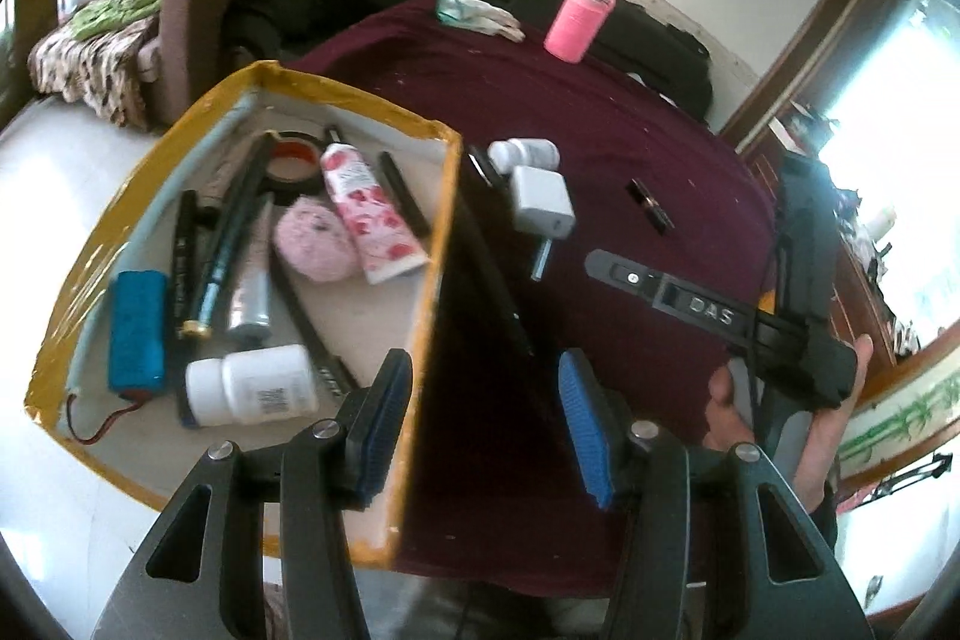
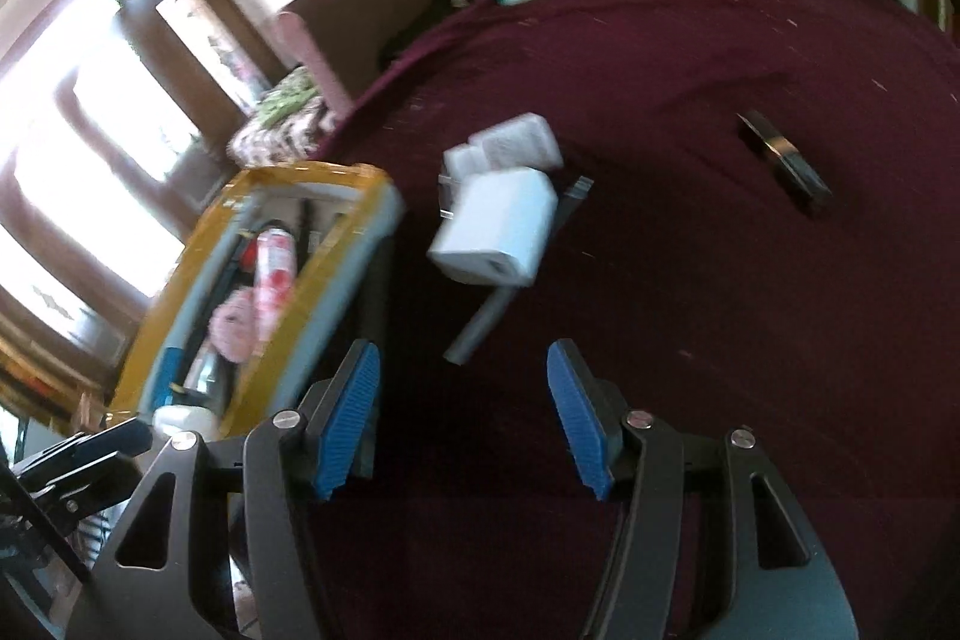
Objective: Organize objects
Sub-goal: 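Grasp a clear pen with the right tool while the left tool reaches for the white charger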
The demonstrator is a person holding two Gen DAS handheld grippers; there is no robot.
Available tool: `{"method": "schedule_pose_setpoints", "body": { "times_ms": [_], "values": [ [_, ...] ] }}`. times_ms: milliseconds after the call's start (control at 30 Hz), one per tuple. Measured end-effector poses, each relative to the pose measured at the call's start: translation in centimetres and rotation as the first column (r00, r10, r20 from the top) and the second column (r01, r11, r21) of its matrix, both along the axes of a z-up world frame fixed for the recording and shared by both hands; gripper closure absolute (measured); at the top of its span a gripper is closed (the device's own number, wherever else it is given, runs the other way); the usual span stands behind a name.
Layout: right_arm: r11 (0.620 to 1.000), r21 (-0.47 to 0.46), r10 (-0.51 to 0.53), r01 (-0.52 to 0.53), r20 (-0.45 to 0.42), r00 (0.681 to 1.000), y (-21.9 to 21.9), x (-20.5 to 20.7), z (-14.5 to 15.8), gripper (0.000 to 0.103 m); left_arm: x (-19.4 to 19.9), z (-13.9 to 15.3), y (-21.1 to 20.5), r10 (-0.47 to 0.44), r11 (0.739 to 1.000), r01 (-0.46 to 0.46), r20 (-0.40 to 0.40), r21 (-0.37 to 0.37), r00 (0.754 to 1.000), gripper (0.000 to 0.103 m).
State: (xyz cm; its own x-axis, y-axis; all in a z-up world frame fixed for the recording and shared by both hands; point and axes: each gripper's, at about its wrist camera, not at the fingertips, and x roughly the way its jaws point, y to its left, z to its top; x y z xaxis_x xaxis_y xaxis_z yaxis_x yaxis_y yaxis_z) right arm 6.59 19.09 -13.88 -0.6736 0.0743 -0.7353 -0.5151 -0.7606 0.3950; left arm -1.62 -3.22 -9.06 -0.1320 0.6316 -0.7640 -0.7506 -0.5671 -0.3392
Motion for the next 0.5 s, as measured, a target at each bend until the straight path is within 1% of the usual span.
{"method": "schedule_pose_setpoints", "body": {
  "times_ms": [133, 267, 300, 367, 400, 467, 500],
  "values": [
    [1.000, -0.018, -0.013, 0.013, 0.031, 0.999, 0.4, -0.6, -0.5, 0.054, 0.3, 0.2, 0.2, -0.008, 1.000, 0.008, -0.001, 0.001, 1.000, 0.058],
    [1.000, 0.001, 0.006, -0.007, 0.097, 0.995, 0.0, -3.3, -1.2, 0.060, -0.1, -0.2, -0.1, 0.004, 1.000, -0.004, 0.009, -0.004, 1.000, 0.058],
    [1.000, 0.018, 0.006, -0.008, 0.116, 0.993, -0.1, -3.9, -1.2, 0.065, -0.2, -0.3, -0.2, 0.006, 1.000, -0.006, 0.012, -0.004, 1.000, 0.058],
    [0.997, 0.070, -0.023, 0.012, 0.169, 0.985, -0.3, -5.4, -1.4, 0.069, -0.5, -0.5, -0.5, 0.012, 1.000, -0.012, 0.020, -0.004, 1.000, 0.058],
    [0.996, 0.091, -0.034, 0.017, 0.187, 0.982, -0.3, -5.9, -1.6, 0.072, -0.6, -0.6, -0.5, 0.014, 1.000, -0.014, 0.024, -0.004, 1.000, 0.058],
    [0.990, 0.137, -0.061, 0.032, 0.212, 0.975, -0.3, -6.6, -2.1, 0.082, -0.7, -0.6, -0.7, 0.015, 1.000, -0.015, 0.031, 0.003, 0.999, 0.058],
    [0.985, 0.169, -0.071, 0.032, 0.231, 0.970, -0.5, -6.7, -2.2, 0.090, -0.8, -0.6, -0.7, 0.016, 1.000, -0.016, 0.030, 0.006, 0.999, 0.058]
  ]
}}
